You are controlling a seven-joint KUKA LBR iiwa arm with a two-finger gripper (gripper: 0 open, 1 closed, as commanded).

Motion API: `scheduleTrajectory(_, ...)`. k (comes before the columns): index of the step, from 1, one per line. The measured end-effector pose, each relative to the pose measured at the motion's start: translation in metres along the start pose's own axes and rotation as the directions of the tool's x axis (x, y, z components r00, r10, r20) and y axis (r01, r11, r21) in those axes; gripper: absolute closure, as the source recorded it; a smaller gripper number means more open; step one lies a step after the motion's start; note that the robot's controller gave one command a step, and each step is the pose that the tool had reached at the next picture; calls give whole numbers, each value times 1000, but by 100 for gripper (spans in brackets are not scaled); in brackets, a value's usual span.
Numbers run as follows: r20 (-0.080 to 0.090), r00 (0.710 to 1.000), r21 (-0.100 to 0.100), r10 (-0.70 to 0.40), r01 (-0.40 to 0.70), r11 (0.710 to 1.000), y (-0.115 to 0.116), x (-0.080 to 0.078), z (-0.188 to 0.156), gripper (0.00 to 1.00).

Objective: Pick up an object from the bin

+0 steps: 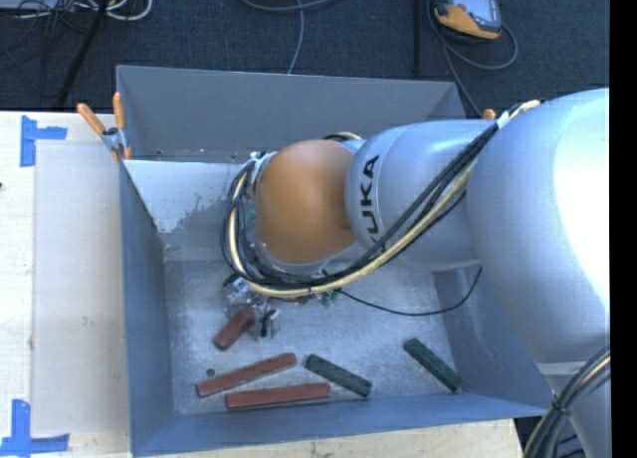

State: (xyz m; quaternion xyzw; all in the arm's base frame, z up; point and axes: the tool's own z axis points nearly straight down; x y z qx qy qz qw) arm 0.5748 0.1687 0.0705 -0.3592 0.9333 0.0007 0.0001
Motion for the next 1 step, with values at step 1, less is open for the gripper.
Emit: scheduleTrajectory(1,5,994,6,-109,109,994,-11,25,-154,100)
